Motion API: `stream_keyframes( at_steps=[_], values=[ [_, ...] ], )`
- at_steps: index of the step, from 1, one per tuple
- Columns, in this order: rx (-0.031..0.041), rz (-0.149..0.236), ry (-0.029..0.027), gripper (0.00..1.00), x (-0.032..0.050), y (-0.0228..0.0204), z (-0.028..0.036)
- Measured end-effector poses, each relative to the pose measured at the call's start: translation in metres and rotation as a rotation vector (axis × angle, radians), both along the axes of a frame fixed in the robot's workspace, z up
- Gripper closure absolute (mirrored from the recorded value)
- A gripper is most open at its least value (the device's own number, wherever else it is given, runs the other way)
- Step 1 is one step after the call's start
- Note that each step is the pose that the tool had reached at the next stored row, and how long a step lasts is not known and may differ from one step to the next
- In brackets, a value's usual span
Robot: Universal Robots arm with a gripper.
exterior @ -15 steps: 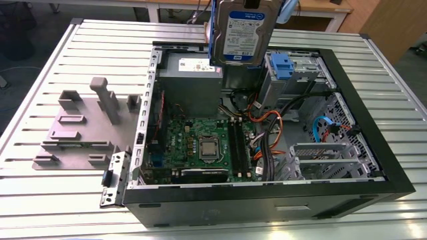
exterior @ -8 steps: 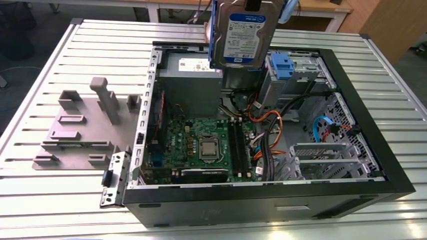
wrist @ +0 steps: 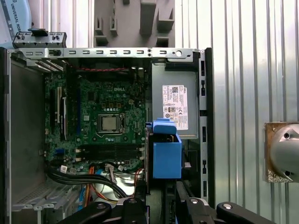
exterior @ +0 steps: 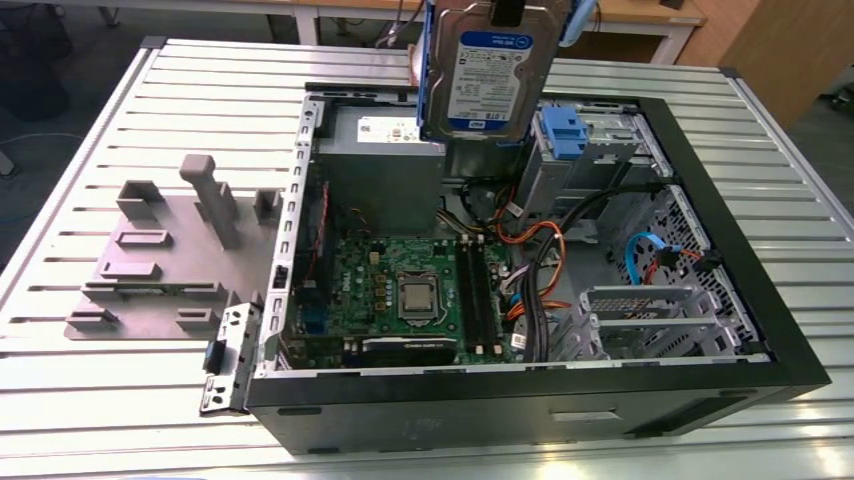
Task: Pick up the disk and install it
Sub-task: 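Pick up the disk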
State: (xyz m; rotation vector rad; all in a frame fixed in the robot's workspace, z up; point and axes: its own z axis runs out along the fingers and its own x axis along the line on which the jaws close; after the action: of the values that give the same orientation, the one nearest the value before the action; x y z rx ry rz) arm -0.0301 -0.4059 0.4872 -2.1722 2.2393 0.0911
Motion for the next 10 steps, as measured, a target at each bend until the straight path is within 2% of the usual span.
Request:
stream_keyframes(
  at_steps=[5,10],
  values=[
    [-0.0001,0.0,0.0001,0.65,0.0002,-0.0023,0.0],
    [0.0001,0.0,0.0,0.65,0.0002,-0.011,0.0]
  ],
)
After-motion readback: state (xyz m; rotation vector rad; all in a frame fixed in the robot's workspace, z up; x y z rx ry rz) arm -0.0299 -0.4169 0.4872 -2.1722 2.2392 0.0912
